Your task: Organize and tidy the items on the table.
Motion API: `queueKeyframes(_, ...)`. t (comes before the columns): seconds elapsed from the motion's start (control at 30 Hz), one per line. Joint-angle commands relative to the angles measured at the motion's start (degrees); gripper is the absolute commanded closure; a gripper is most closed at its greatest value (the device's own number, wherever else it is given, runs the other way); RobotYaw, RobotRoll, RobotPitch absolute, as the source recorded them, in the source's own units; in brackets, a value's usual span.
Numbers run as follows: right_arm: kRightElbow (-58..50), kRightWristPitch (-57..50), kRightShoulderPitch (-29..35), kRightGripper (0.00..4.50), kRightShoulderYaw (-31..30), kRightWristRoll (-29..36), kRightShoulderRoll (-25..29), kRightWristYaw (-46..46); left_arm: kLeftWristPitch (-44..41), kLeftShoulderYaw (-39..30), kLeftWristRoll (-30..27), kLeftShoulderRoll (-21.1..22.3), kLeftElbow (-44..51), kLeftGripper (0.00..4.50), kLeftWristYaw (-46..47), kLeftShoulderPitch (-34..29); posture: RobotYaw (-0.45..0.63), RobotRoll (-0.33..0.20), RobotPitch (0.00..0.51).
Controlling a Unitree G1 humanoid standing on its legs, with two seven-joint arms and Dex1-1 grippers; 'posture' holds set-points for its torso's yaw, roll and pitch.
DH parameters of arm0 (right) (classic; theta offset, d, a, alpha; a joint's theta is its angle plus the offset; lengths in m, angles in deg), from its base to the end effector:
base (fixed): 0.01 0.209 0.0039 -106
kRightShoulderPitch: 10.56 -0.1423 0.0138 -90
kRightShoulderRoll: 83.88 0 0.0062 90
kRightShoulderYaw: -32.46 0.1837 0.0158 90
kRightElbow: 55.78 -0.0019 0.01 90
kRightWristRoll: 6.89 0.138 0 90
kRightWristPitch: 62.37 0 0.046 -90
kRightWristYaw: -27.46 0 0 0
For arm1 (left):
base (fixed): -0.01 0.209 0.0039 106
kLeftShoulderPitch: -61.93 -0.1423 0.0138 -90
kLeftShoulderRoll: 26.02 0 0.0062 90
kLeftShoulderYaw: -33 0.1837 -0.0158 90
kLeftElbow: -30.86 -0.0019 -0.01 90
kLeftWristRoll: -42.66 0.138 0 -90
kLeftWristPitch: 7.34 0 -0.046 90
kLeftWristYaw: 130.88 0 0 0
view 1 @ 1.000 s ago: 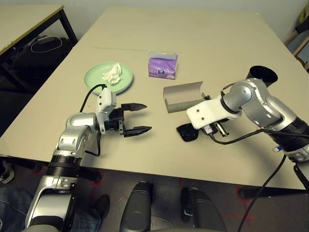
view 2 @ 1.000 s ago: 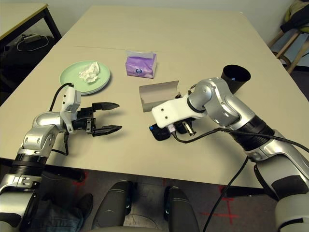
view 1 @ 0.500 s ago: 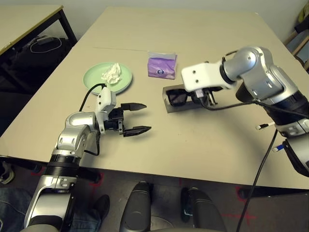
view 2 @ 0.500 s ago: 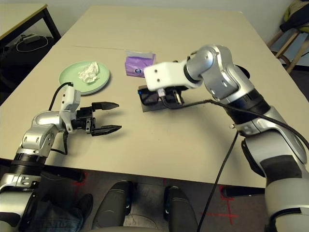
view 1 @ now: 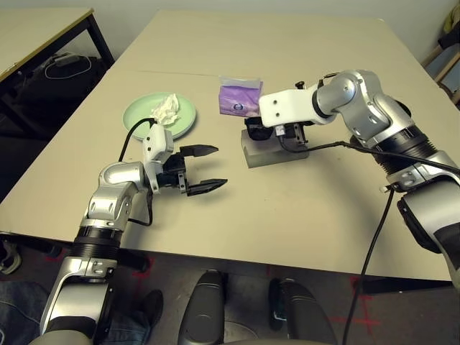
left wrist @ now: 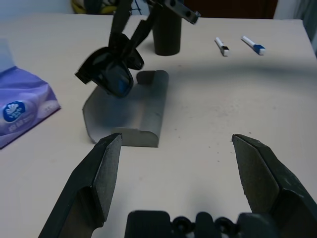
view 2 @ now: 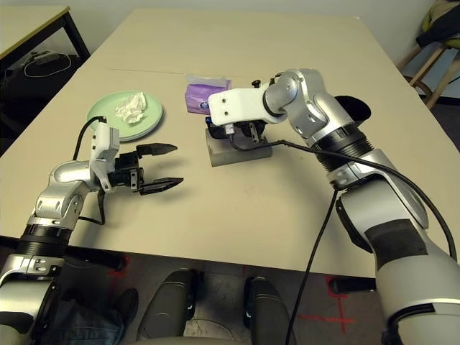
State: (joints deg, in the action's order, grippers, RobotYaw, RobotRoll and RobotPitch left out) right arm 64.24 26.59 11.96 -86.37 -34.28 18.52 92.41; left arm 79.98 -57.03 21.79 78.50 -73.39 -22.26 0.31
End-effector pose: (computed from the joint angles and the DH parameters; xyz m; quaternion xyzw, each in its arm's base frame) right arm 0.3458 -0.1208 0.2649 -0.6398 0.0707 0.4529 0.6169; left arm 0.2885 0.2360 0.1471 0.1239 -0.0430 -0.5727 0.8092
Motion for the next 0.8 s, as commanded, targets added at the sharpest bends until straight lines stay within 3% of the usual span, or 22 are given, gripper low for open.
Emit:
queueKeyframes(0.03,0.8,1.0,0.3,4.12,-0.8,-0.9,-0.2,-0.5,-1.0,-0.7,-1.5,-0.5,1.7,0.00,1.1,-0.3,0.27,0.000,0.113)
queueKeyframes(0.8,1.6,2.7,3.4,4.12,-1.4,-5.3,-0.1,-1.1,-2.8,-0.3,-3.4,-0.3,4.2,0.00,2.0,-0.6,0.28,0.000,0.117)
